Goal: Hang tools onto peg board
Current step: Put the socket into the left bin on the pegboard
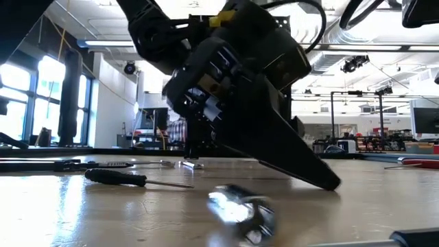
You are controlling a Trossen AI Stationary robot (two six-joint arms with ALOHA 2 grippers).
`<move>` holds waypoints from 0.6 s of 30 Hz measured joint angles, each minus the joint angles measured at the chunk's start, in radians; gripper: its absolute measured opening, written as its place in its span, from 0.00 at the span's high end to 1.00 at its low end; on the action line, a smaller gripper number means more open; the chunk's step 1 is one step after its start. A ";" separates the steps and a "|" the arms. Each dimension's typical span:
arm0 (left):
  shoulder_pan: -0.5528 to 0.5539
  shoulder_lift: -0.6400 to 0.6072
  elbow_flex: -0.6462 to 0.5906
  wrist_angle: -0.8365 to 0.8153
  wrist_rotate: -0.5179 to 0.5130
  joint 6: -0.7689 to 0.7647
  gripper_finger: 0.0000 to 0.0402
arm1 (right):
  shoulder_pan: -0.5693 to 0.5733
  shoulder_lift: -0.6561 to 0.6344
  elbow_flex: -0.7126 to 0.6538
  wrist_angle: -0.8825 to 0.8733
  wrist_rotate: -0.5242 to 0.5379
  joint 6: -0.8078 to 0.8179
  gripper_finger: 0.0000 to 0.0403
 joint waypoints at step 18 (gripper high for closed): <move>0.088 -0.302 -0.222 -0.370 -0.119 0.048 0.53 | 0.000 0.000 0.000 0.005 0.051 -0.030 0.72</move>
